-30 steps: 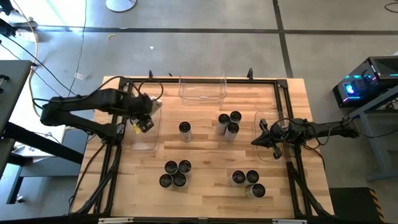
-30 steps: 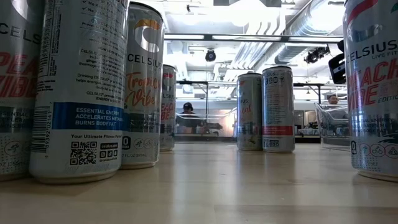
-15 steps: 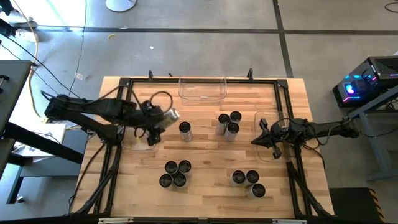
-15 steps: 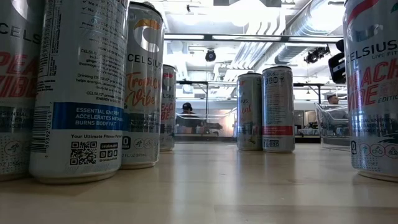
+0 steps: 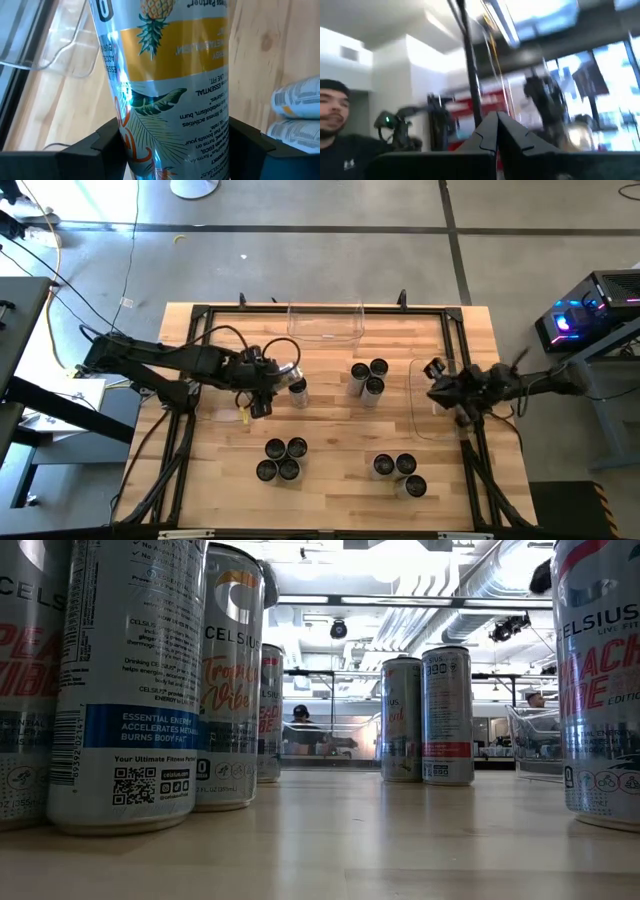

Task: Sort soda cans
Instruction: Put the white-yellow soda can into the left transparent bin

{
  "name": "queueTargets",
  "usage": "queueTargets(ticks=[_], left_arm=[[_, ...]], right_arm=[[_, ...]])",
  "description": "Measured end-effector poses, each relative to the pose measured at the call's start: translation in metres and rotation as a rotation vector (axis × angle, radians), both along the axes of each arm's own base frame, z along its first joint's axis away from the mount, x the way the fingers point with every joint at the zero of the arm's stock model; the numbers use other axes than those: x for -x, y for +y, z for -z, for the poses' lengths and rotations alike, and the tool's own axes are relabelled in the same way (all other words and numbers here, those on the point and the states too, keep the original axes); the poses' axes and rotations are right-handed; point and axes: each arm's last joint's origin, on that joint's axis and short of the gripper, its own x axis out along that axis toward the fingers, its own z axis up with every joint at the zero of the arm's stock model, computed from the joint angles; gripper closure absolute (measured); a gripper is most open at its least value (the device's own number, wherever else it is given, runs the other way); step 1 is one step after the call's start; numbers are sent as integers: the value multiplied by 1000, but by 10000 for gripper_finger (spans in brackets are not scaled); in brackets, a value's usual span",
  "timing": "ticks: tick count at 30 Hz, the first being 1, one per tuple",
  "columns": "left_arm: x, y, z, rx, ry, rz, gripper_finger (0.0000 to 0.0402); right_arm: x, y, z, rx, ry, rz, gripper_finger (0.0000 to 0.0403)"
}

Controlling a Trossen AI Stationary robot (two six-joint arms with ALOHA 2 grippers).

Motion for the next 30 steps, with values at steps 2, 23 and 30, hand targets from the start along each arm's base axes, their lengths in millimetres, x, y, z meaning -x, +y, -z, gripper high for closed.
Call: queueTargets(ticks=[2,23,30], left_arm=[[-1,0,-4,0,-6,1,163],[0,1,-19,-79,0,60,161],[1,1,-18,-100,22,95,161]], right_arm=[[-7,4,-6,81,-34,2,403],[-179,22,-162,459,777,142,384],[-207,10,-184,468,1017,279,325]])
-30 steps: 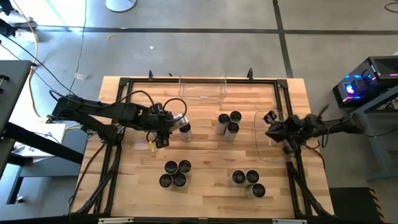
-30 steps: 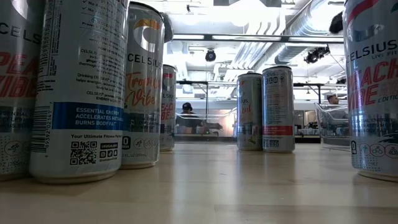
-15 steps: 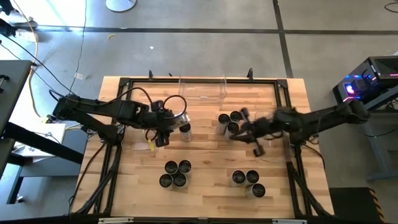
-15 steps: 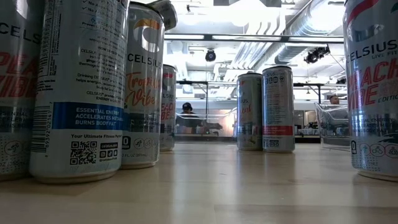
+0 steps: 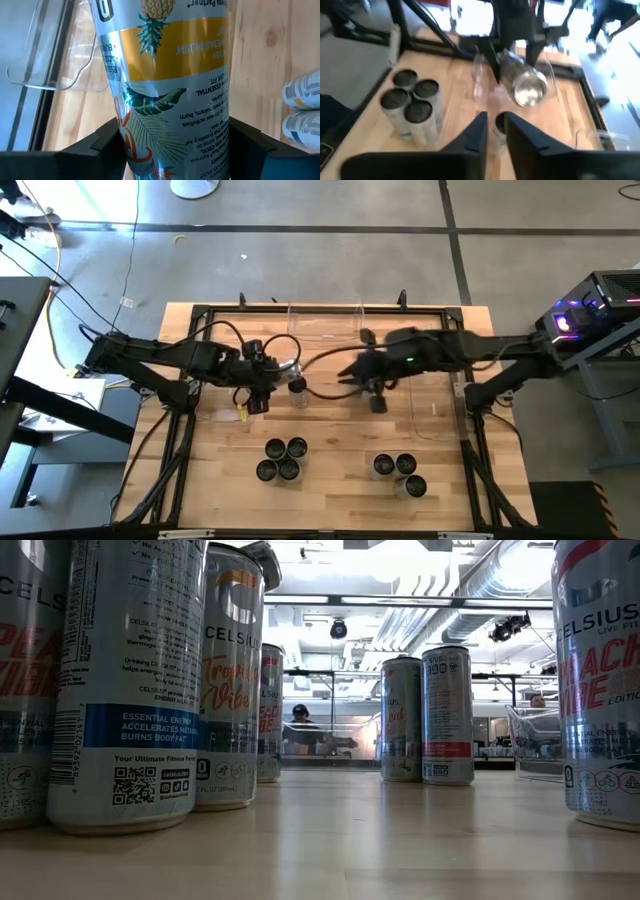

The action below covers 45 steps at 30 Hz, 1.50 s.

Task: Sort soda cans
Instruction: Put the white-yellow soda can into the left transparent bin

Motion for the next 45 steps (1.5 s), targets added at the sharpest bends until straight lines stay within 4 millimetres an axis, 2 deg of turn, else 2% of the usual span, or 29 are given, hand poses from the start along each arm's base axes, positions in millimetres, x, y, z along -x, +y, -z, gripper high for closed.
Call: queueTargets(ticks=[8,12,16,27,35,39,42,45], left_arm=[[2,0,0,-57,23,20,160],[3,1,0,-110,44,31,160],[3,1,0,-138,46,26,160],[5,2,-1,-157,56,38,160],[3,2,-1,-168,50,37,160],[3,2,-1,-170,48,36,160],[3,2,-1,-169,47,36,160],[3,2,-1,-172,47,33,155]], right_arm=[[-47,-36,68,-30,262,107,141],[-64,-55,78,-69,222,127,98],[-80,-66,83,-56,120,137,93],[-94,-58,72,-32,-61,78,92],[-111,-58,83,-145,-116,75,92],[-116,-58,87,-96,-134,32,93],[-117,-57,86,-76,-145,32,104],[-117,-55,84,-82,-162,41,136]])
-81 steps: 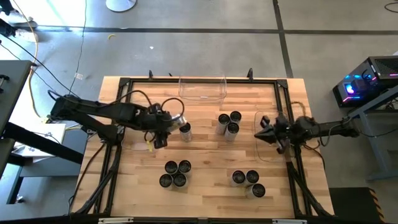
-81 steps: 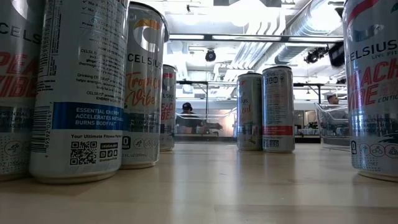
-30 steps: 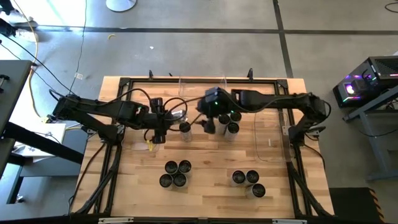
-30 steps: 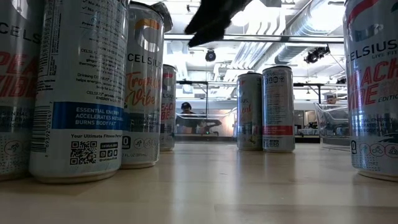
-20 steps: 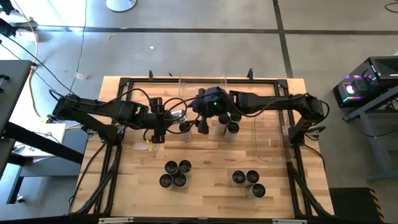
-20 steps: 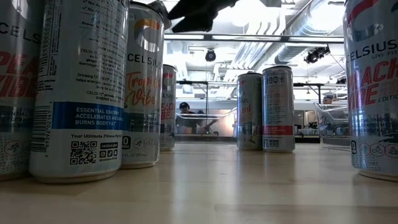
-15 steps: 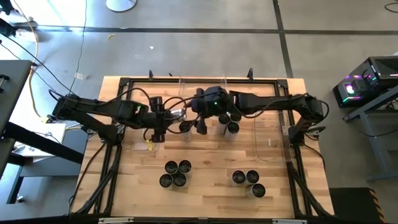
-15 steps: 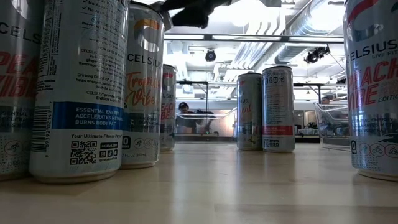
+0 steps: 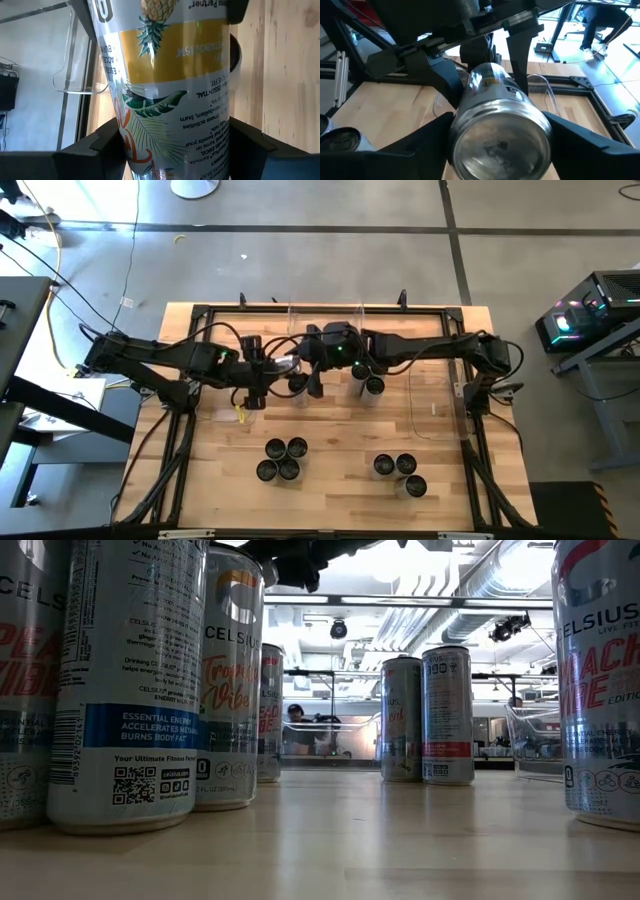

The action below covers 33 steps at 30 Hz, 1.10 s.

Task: Sort soda cans
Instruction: Put the white-yellow soda can into the left transparent bin

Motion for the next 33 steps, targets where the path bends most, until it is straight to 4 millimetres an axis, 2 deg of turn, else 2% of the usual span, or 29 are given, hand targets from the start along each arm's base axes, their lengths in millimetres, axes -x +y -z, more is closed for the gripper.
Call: queueTargets(ticks=[2,9,11,16,18,20,25,28,33], left_arm=[[0,0,0,-4,1,-3,148],[1,1,0,-33,15,3,115],[6,3,-2,-63,14,-40,110],[36,7,-15,-88,-34,-166,108],[52,8,-22,-79,-115,-210,108],[69,8,-28,-61,-219,-249,107],[100,5,-23,46,-502,-258,107],[106,3,-15,130,-702,-230,107],[94,-4,0,282,-969,-85,107]], right_arm=[[0,0,0,3,2,7,160],[0,6,-1,39,4,59,161],[3,12,-2,127,22,169,161],[10,33,-9,403,51,436,161],[14,44,-11,509,73,533,161],[18,56,-5,601,95,596,161],[45,88,27,792,45,645,161],[67,105,34,851,-108,664,161],[93,120,44,928,-272,678,161]])
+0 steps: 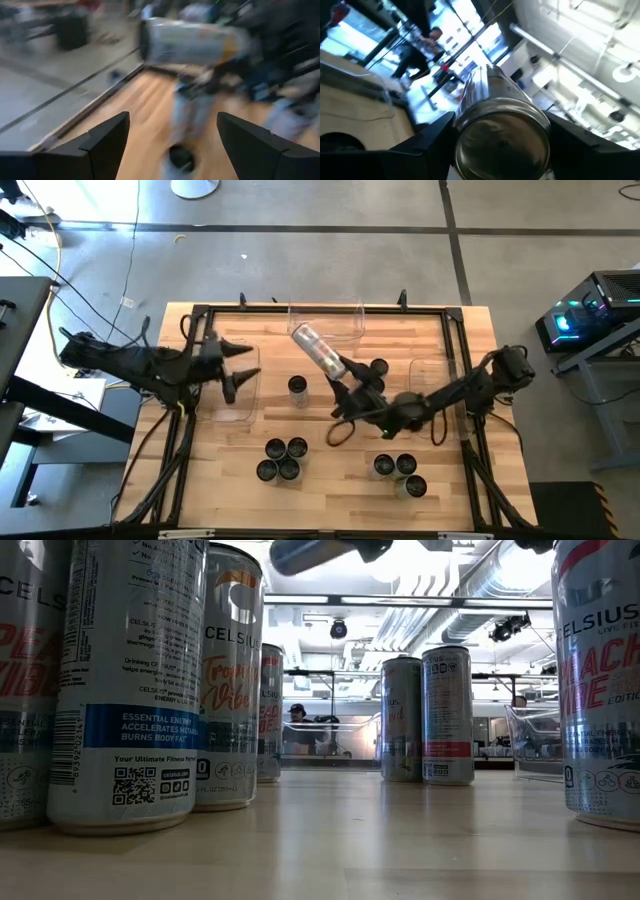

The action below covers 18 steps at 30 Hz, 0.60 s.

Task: Sort soda cans
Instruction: Put the white-yellow soda can into the left transparent bin

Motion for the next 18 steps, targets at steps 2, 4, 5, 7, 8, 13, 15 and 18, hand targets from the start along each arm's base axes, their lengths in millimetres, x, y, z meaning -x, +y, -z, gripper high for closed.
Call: queueTargets(ticks=[2,4,5,7,8,13,15,18], left_arm=[[-6,-1,2,36,-114,57,106],[-12,-1,2,85,-222,102,106],[-15,-1,2,109,-264,125,106],[-19,1,2,149,-310,157,106],[-22,2,3,167,-325,165,106],[-30,12,5,241,-344,152,101],[-32,16,7,270,-336,175,94],[-34,23,7,312,-339,234,78]], right_arm=[[2,4,0,41,4,-10,161],[1,9,-1,82,17,-42,161],[-1,13,-1,106,30,-56,161],[-6,20,-2,160,57,-82,161],[-8,23,-3,188,67,-92,161],[-18,33,-9,311,123,-82,161],[-20,34,-7,346,154,-74,161],[-21,34,-6,368,157,-87,161]])
